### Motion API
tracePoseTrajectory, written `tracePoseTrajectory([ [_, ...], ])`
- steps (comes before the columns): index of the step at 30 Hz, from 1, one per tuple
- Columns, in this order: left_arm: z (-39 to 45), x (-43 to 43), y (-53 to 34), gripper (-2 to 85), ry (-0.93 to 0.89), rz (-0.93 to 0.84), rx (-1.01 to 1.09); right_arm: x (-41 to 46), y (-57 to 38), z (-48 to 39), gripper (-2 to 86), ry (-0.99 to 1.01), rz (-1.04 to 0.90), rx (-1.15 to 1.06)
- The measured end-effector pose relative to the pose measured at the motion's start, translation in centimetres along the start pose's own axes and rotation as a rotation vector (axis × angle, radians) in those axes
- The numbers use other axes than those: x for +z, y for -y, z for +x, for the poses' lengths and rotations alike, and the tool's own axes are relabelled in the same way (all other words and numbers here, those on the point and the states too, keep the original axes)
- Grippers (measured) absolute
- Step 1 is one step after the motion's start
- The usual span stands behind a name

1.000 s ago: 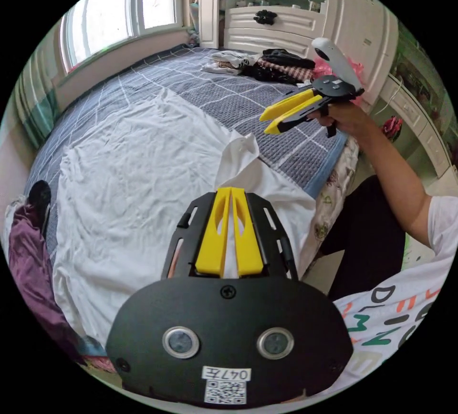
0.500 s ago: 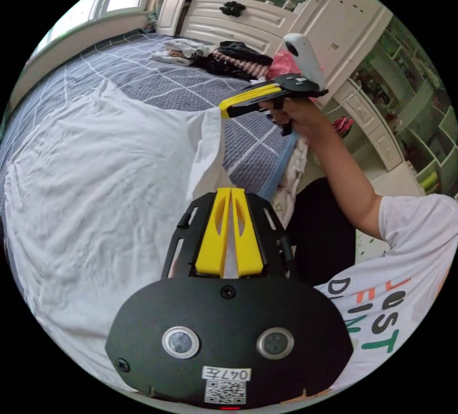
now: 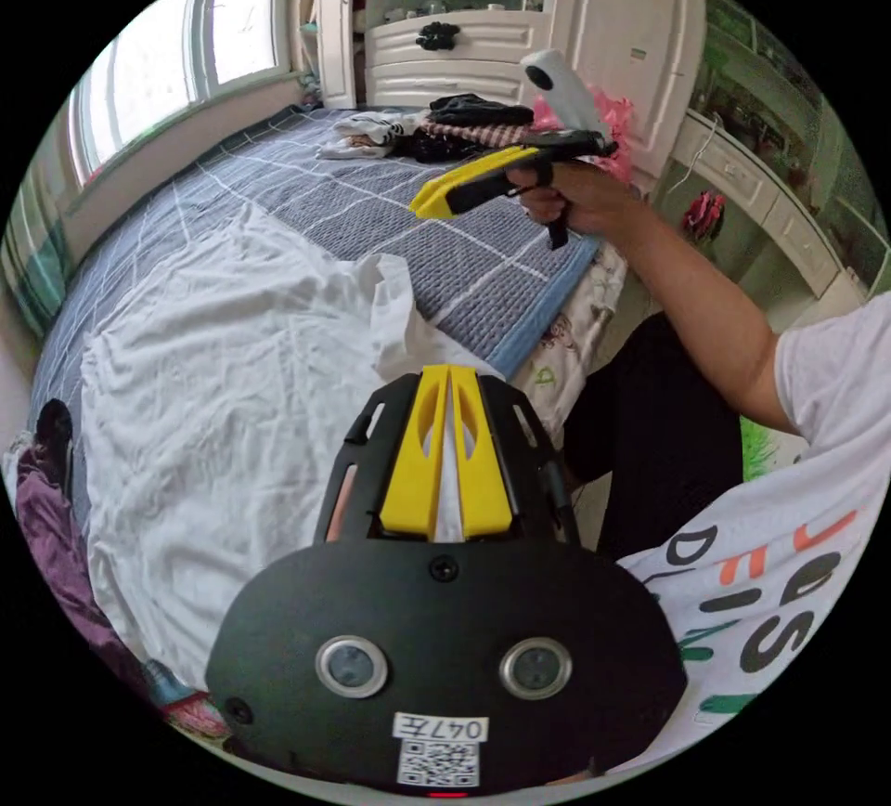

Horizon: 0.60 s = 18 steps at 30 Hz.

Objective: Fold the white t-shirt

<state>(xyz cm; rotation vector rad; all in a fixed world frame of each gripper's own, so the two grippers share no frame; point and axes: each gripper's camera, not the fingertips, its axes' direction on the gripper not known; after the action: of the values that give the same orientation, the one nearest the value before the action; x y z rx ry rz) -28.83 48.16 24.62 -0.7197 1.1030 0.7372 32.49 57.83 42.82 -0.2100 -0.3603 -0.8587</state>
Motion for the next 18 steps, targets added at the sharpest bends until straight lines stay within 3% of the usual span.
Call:
tracePoseTrajectory([
  [5,-0.8,0.2,-0.5,-0.8,-0.017,-0.023,-0.093,6.7,3.0,-8.7,7.3,0.012,-0.221,-0.413],
  [9,0.7,0.2,-0.2,-0.7,0.018,-0.036,-0.082,10.7,3.2,-9.4,1.8,-0.119,-0.436,-0.465],
  [11,1.7,0.3,0.6,-0.6,0.053,-0.037,-0.051,8.8,3.1,-8.5,0.6,-0.133,-0.337,-0.445],
  [16,5.8,0.4,4.7,1.5,0.114,0.036,0.110,1.9,1.5,-4.0,0.2,0.082,-0.175,-0.288],
  [18,8.8,1.1,6.5,8.3,0.170,0.070,0.236,0.0,0.1,-2.0,0.3,0.111,-0.094,-0.224],
])
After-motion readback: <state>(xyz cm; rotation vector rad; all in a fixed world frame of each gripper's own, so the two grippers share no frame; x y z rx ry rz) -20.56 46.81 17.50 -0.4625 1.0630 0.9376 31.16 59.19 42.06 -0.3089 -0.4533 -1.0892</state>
